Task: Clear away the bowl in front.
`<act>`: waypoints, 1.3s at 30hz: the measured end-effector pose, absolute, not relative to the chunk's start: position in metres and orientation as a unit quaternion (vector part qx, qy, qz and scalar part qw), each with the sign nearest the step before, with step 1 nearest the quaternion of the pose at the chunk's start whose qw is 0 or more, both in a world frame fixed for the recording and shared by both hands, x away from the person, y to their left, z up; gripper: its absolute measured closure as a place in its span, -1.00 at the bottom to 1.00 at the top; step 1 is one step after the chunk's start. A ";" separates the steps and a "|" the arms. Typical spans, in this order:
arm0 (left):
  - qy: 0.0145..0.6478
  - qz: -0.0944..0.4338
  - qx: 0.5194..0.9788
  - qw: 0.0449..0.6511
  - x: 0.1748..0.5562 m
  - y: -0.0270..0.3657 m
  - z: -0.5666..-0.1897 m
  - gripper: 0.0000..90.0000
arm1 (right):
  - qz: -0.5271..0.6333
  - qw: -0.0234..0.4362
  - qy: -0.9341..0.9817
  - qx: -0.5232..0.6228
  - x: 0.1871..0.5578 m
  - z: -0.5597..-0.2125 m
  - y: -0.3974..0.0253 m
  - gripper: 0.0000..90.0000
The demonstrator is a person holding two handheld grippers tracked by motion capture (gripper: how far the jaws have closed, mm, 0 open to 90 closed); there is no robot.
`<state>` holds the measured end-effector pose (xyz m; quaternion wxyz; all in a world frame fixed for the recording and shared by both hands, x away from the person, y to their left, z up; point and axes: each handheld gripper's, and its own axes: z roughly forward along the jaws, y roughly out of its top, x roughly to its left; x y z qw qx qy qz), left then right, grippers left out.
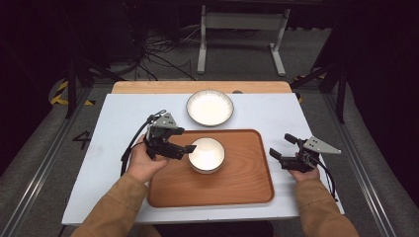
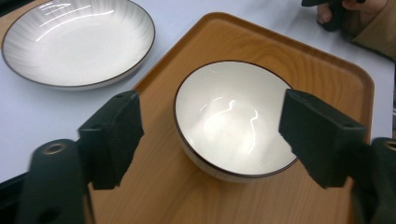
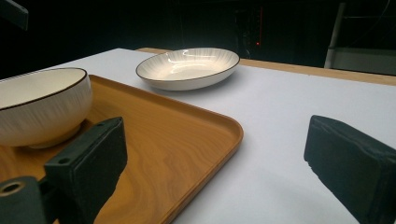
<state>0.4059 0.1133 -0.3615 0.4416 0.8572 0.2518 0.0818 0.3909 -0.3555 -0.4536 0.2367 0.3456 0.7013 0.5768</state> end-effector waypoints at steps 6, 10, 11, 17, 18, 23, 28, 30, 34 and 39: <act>0.236 0.085 0.850 0.463 0.394 0.125 -0.366 -0.80 | 0.578 0.236 0.701 0.346 0.391 -0.454 -0.356 -0.86; 0.239 0.097 0.834 0.488 0.388 0.136 -0.367 -0.90 | 0.578 0.237 0.700 0.346 0.391 -0.454 -0.356 -0.86; 0.240 0.098 0.829 0.496 0.387 0.140 -0.369 -0.93 | 0.578 0.236 0.700 0.347 0.391 -0.454 -0.356 -0.86; 0.248 0.098 0.814 0.516 0.385 0.150 -0.377 -0.98 | 0.579 0.236 0.699 0.348 0.391 -0.454 -0.357 -0.86; 0.247 0.100 0.809 0.523 0.385 0.154 -0.379 -0.98 | 0.579 0.236 0.699 0.348 0.391 -0.454 -0.357 -0.86; 0.261 0.105 0.792 0.542 0.385 0.165 -0.388 -0.99 | 0.579 0.235 0.699 0.348 0.391 -0.454 -0.357 -0.86; 0.267 0.110 0.787 0.545 0.386 0.172 -0.399 -0.99 | 0.579 0.235 0.699 0.347 0.391 -0.454 -0.357 -0.86; 0.267 0.110 0.786 0.547 0.387 0.176 -0.403 -0.99 | 0.579 0.235 0.699 0.348 0.391 -0.454 -0.357 -0.86; 0.273 0.100 0.784 0.549 0.387 0.180 -0.411 -1.00 | 0.579 0.234 0.699 0.347 0.391 -0.454 -0.357 -0.86; 0.282 0.091 0.776 0.557 0.388 0.183 -0.423 -1.00 | 0.580 0.234 0.699 0.347 0.391 -0.454 -0.357 -0.86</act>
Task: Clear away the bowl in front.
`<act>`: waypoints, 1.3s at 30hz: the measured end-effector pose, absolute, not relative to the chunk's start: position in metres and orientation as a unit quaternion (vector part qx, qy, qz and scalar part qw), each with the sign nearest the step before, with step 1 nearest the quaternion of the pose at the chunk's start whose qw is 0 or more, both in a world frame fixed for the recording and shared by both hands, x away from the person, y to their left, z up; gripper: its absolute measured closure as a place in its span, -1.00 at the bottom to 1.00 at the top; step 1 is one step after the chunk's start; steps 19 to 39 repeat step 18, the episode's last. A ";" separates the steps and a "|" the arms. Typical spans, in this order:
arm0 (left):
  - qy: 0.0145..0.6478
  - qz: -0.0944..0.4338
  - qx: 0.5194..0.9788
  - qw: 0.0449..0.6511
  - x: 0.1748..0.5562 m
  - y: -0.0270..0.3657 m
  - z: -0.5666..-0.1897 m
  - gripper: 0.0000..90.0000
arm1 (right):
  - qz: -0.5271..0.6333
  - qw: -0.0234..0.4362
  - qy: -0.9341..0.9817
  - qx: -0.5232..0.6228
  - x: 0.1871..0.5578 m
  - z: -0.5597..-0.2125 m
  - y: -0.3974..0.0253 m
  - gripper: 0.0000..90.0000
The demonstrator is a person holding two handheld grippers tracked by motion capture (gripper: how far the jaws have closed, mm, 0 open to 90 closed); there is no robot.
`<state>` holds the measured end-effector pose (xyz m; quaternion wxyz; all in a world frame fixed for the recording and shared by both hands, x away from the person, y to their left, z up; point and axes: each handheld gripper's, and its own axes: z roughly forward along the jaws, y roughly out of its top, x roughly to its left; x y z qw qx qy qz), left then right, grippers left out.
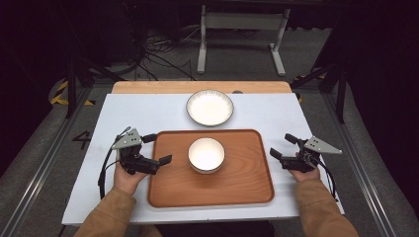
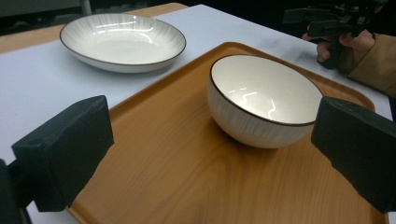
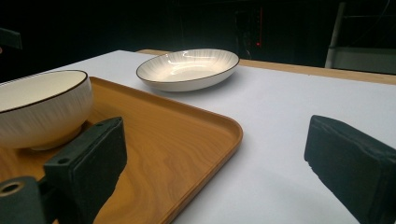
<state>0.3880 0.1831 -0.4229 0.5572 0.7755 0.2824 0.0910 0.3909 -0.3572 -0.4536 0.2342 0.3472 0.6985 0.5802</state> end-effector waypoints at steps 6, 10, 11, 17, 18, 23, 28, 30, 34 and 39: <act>0.285 0.092 0.768 0.565 0.390 0.188 -0.436 -1.00 | 0.581 0.234 0.698 0.347 0.391 -0.454 -0.357 -0.86; 0.297 0.087 0.770 0.558 0.392 0.193 -0.444 -1.00 | 0.581 0.234 0.698 0.347 0.391 -0.454 -0.357 -0.86; 0.298 0.091 0.768 0.560 0.393 0.195 -0.446 -1.00 | 0.581 0.234 0.698 0.347 0.391 -0.454 -0.357 -0.86; 0.309 0.092 0.762 0.562 0.395 0.202 -0.452 -1.00 | 0.581 0.234 0.698 0.347 0.391 -0.453 -0.357 -0.86; 0.309 0.092 0.762 0.562 0.395 0.202 -0.452 -1.00 | 0.582 0.234 0.698 0.347 0.391 -0.453 -0.358 -0.86; 0.309 0.092 0.762 0.562 0.395 0.202 -0.452 -1.00 | 0.582 0.234 0.698 0.347 0.391 -0.453 -0.358 -0.86; 0.309 0.092 0.762 0.562 0.395 0.202 -0.452 -1.00 | 0.582 0.234 0.698 0.347 0.391 -0.453 -0.358 -0.86; 0.309 0.092 0.762 0.562 0.395 0.202 -0.452 -1.00 | 0.582 0.234 0.698 0.347 0.391 -0.453 -0.358 -0.86; 0.309 0.092 0.762 0.562 0.395 0.202 -0.452 -1.00 | 0.582 0.234 0.698 0.347 0.391 -0.453 -0.358 -0.86; 0.309 0.092 0.762 0.562 0.395 0.202 -0.452 -1.00 | 0.582 0.234 0.698 0.347 0.391 -0.453 -0.358 -0.86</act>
